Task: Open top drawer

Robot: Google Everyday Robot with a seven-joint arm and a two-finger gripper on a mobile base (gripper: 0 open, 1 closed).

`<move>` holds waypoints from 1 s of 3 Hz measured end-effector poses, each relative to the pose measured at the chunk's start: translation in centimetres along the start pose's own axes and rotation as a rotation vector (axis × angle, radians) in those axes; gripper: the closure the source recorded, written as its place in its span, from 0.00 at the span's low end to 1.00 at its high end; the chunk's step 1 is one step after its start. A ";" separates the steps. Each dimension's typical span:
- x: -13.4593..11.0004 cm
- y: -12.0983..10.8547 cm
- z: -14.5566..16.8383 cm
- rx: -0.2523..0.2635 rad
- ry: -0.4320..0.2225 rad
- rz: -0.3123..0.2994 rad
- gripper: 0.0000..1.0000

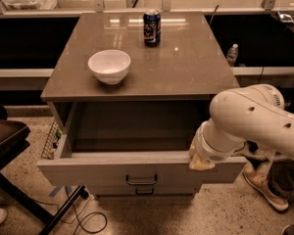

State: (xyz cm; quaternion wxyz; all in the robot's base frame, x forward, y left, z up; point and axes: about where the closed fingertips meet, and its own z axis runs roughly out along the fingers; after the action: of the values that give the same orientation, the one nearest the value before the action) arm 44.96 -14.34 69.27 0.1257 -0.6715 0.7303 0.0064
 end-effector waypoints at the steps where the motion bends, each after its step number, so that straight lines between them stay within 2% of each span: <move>1: 0.0 -0.1 -0.2 0.000 -0.004 0.001 0.06; 2: 0.0 -0.5 -1.6 0.014 0.008 0.004 0.00; 3: 0.2 -1.3 -3.6 0.029 0.029 0.003 0.00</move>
Offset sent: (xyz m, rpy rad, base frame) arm 0.0052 -0.0100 0.0393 -0.0250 -0.0300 -0.0222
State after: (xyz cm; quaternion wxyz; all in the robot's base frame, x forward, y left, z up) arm 45.63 -15.33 72.90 0.1246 -0.6687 0.7329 -0.0136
